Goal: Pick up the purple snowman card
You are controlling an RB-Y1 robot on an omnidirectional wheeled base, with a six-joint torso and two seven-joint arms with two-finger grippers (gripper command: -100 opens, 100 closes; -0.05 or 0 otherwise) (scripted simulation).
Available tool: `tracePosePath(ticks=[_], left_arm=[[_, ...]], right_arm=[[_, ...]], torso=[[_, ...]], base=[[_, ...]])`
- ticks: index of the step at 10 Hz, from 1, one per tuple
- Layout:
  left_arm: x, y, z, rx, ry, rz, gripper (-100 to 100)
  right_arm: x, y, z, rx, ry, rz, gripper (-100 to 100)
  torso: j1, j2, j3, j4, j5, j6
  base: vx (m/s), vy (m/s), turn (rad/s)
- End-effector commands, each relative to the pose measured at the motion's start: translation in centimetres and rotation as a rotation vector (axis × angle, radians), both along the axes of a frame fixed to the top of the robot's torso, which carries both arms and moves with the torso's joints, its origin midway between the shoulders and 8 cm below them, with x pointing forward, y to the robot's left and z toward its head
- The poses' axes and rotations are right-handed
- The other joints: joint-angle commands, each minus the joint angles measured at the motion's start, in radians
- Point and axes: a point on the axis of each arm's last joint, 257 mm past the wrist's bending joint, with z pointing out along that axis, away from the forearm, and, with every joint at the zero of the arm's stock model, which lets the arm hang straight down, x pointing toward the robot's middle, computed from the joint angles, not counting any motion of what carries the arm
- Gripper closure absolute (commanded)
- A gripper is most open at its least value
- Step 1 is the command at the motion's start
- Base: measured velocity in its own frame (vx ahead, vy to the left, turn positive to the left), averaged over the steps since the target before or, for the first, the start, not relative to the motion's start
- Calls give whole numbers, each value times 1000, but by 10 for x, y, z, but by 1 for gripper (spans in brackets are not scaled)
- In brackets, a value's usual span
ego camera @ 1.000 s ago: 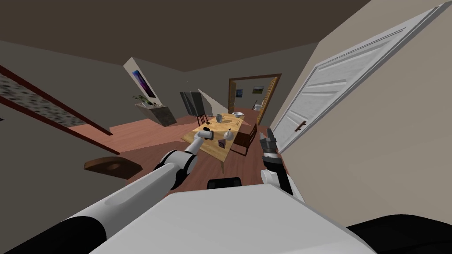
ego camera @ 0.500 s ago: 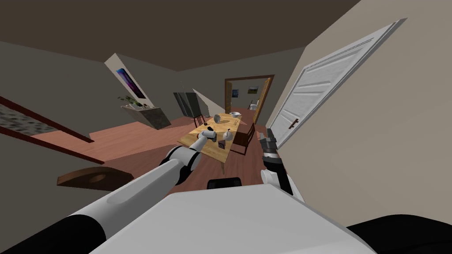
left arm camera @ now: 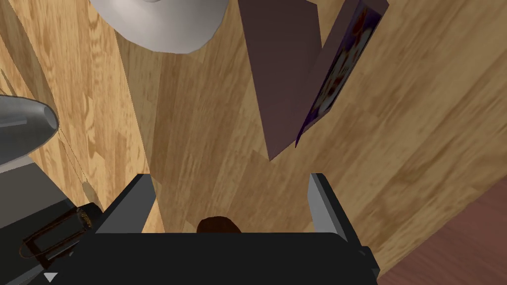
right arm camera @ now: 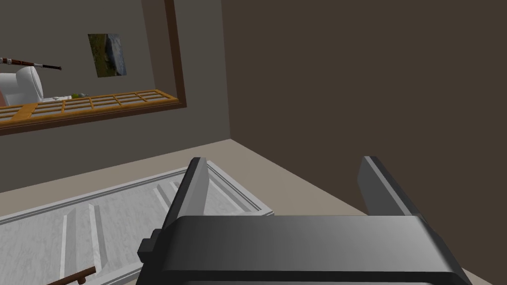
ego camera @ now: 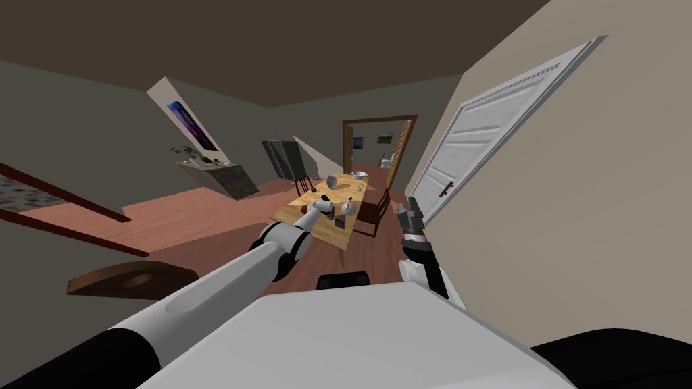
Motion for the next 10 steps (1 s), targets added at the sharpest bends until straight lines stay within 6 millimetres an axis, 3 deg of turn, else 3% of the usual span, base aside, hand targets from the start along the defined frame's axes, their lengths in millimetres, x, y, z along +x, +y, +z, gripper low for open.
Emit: tracePosePath(ticks=[1,2,3,4,5,7,8,9,10], left_arm=[[-7,-10,-5,0,25,-9,-100],[-17,-25,-10,-5,51,-28,-100],[-11,-29,-3,-12,31,-33,-100],[-17,-25,-11,-4,52,-27,-100],[-35,-52,-19,-14,92,-60,-100],[-32,-49,-19,-14,79,-57,-100],[-33,-49,-19,-13,84,-57,0],[-33,-45,-21,-14,85,-70,-100],[-33,-40,-23,-15,86,-82,-100]], right_arm=[[0,0,0,0,0,0,0],[0,0,0,0,0,0,0],[0,0,0,0,0,0,0],[0,0,0,0,0,0,0],[0,0,0,0,0,0,0],[0,0,0,0,0,0,0],[0,0,0,0,0,0,0],[0,0,0,0,0,0,0],[0,0,0,0,0,0,0]], torso=[[0,0,0,0,0,0],[1,0,0,0,0,-1],[1,0,0,0,0,0],[-1,0,0,0,0,-1],[-2,1,0,0,0,-1],[-1,0,0,0,0,-1],[-2,1,0,0,0,-1],[-2,1,0,0,0,-1],[-5,1,1,0,-1,-1]], base=[[16,56,-56],[24,51,-54],[16,30,-28],[0,0,0],[15,23,-83],[11,20,-28],[0,0,0],[-1,-49,78],[19,-110,149]])
